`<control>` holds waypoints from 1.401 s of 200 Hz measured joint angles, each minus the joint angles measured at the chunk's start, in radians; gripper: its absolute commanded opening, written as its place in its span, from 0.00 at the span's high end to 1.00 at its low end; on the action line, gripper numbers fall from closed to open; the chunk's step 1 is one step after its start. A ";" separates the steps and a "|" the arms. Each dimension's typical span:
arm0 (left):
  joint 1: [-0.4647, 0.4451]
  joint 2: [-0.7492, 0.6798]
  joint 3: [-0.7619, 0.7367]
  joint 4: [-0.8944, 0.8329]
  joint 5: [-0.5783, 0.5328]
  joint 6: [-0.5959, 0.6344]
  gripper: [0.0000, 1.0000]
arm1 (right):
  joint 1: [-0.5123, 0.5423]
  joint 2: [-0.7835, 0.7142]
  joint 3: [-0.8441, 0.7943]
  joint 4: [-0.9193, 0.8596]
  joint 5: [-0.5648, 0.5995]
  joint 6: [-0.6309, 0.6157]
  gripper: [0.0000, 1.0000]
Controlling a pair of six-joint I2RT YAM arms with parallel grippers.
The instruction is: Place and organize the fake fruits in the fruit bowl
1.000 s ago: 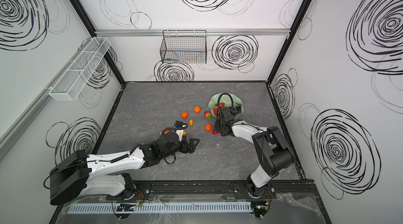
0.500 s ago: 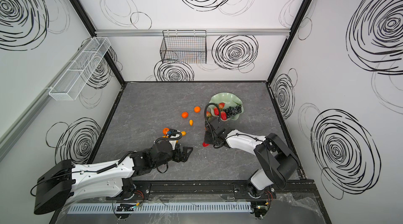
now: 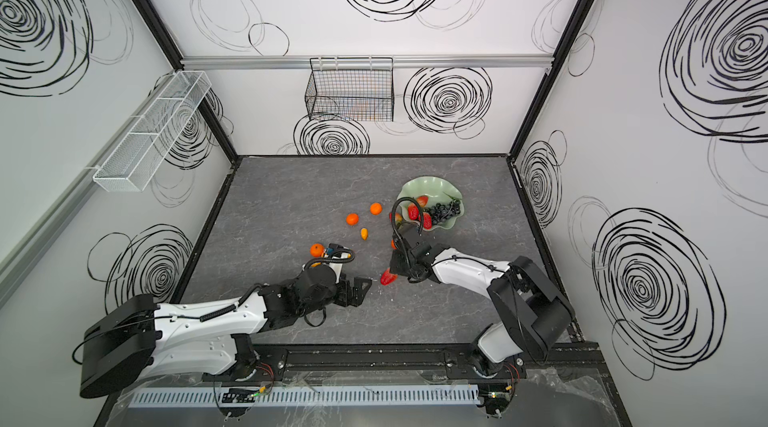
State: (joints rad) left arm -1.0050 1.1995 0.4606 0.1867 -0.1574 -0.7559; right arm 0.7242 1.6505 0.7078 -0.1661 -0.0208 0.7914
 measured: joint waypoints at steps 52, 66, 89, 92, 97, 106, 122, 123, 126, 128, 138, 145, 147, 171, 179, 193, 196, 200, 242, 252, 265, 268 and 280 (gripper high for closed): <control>0.000 0.013 0.009 0.018 0.004 0.000 0.01 | -0.001 0.034 0.018 -0.001 -0.031 0.012 0.58; 0.000 0.013 0.009 0.018 0.004 0.000 0.01 | -0.002 0.040 0.022 -0.001 -0.036 0.016 0.59; 0.000 0.013 0.009 0.018 0.004 0.000 0.00 | -0.002 0.049 0.029 0.000 -0.047 0.020 0.61; 0.000 0.013 0.009 0.018 0.004 0.000 0.01 | -0.002 0.050 0.030 0.000 -0.049 0.020 0.61; 0.000 0.013 0.009 0.018 0.004 0.000 0.01 | -0.002 0.051 0.031 0.000 -0.051 0.021 0.62; 0.000 0.013 0.009 0.018 0.004 0.000 0.01 | -0.002 0.053 0.031 0.003 -0.054 0.023 0.64; 0.000 0.013 0.009 0.018 0.004 0.000 0.01 | -0.002 0.056 0.031 0.005 -0.060 0.028 0.67; 0.000 0.013 0.009 0.018 0.004 0.000 0.01 | -0.002 0.057 0.031 0.006 -0.060 0.027 0.67; 0.001 0.013 0.009 0.018 0.004 0.000 0.01 | -0.002 0.058 0.031 0.006 -0.061 0.028 0.68; 0.001 0.013 0.009 0.018 0.005 0.000 0.01 | -0.002 0.059 0.031 0.007 -0.062 0.029 0.68; 0.002 0.013 0.009 0.018 0.005 0.000 0.01 | -0.002 0.064 0.031 0.008 -0.065 0.030 0.71; 0.004 0.013 0.009 0.018 0.005 0.000 0.01 | -0.002 0.069 0.032 0.011 -0.067 0.033 0.73; 0.004 0.013 0.009 0.018 0.005 0.000 0.01 | -0.002 0.070 0.032 0.012 -0.068 0.034 0.74; 0.005 0.013 0.009 0.018 0.007 0.001 0.01 | -0.002 0.087 0.035 0.014 -0.072 0.039 0.79; 0.005 0.013 0.009 0.018 0.007 0.001 0.01 | -0.002 0.090 0.038 0.014 -0.074 0.039 0.81; 0.005 0.013 0.009 0.018 0.007 0.001 0.01 | -0.002 0.093 0.046 0.015 -0.076 0.040 0.84; 0.005 0.013 0.009 0.018 0.007 0.001 0.01 | -0.002 0.094 0.048 0.016 -0.076 0.041 0.84; 0.005 0.013 0.009 0.018 0.007 0.001 0.01 | -0.002 0.094 0.050 0.016 -0.077 0.041 0.85; 0.006 0.013 0.009 0.018 0.007 0.001 0.01 | 0.000 0.094 0.063 0.018 -0.080 0.043 0.92; 0.007 0.013 0.009 0.018 0.007 0.001 0.01 | 0.001 0.094 0.063 0.017 -0.080 0.043 0.94; 0.010 0.013 0.009 0.017 0.007 0.000 0.01 | 0.002 0.093 0.063 0.016 -0.080 0.043 0.97; 0.011 0.013 0.009 0.017 0.007 0.000 0.01 | 0.002 0.093 0.063 0.016 -0.080 0.043 0.98; 0.014 0.012 0.009 0.017 0.007 0.000 0.01 | 0.002 0.092 0.063 0.015 -0.080 0.042 1.00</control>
State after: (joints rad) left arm -0.9909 1.2114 0.4698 0.2039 -0.1505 -0.7555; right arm 0.7265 1.7428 0.7712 -0.1509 -0.1009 0.8337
